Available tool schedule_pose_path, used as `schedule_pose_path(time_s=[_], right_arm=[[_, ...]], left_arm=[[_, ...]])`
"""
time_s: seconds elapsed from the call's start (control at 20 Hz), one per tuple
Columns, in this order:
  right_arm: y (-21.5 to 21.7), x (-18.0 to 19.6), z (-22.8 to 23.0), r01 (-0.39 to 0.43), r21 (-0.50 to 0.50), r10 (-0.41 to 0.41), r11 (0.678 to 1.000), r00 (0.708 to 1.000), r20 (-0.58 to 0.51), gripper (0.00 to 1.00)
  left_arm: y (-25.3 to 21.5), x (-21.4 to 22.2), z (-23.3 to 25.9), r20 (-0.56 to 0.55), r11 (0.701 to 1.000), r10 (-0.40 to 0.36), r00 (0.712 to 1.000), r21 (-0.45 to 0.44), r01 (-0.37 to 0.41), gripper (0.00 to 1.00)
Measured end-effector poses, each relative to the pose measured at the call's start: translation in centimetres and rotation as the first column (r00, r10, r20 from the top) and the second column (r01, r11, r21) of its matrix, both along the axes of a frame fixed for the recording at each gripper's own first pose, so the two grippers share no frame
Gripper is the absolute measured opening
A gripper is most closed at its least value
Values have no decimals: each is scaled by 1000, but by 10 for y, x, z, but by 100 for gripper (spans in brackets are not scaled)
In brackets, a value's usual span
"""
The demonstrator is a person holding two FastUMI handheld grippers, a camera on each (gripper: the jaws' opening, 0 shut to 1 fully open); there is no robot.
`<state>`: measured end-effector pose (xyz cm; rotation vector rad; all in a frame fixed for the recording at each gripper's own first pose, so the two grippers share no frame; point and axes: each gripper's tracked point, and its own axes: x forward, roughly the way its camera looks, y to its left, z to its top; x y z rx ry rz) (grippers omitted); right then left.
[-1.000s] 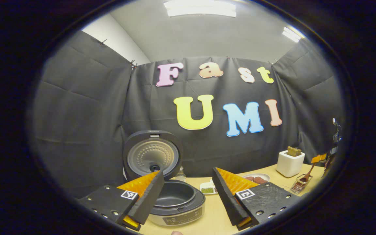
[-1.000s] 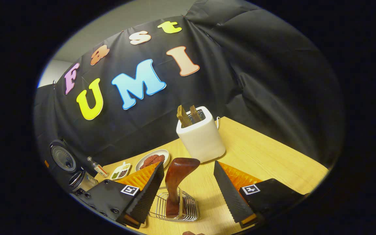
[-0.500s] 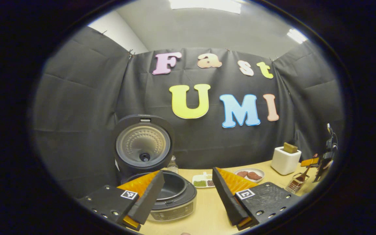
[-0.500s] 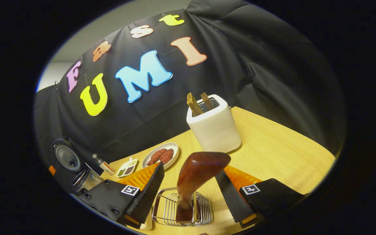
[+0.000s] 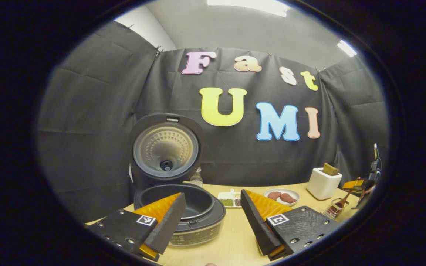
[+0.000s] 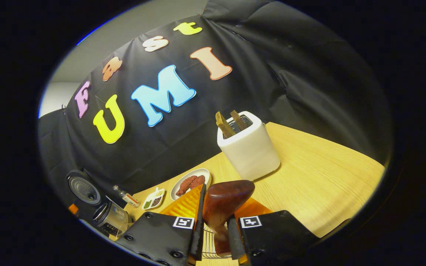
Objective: Close the left gripper, press the button to open the rice cooker; take a wooden spoon from the chopstick holder with the right hand, scoop a spoonful of rice and pour it into the rice cooker, then put the wooden spoon back into the chopstick holder.
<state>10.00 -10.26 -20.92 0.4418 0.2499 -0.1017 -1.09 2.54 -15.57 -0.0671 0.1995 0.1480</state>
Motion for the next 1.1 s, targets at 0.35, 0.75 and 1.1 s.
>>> schedule_pose_path(time_s=[0.35, 0.75, 1.1], right_arm=[[18, -12, 22, 3, -106, -1, 994, 1000, 18, 24], [51, -23, 114, 35, -254, 0, 967, 990, 138, 24], [143, -29, 160, -86, -307, 155, 948, 966, 209, 23]], left_arm=[[18, -4, -13, 1, 996, 0, 1000, -91, 0, 93], [39, -11, -25, 13, 987, 1, 1000, -161, 2, 93], [58, -16, -14, 54, 987, -11, 998, -158, 19, 90]])
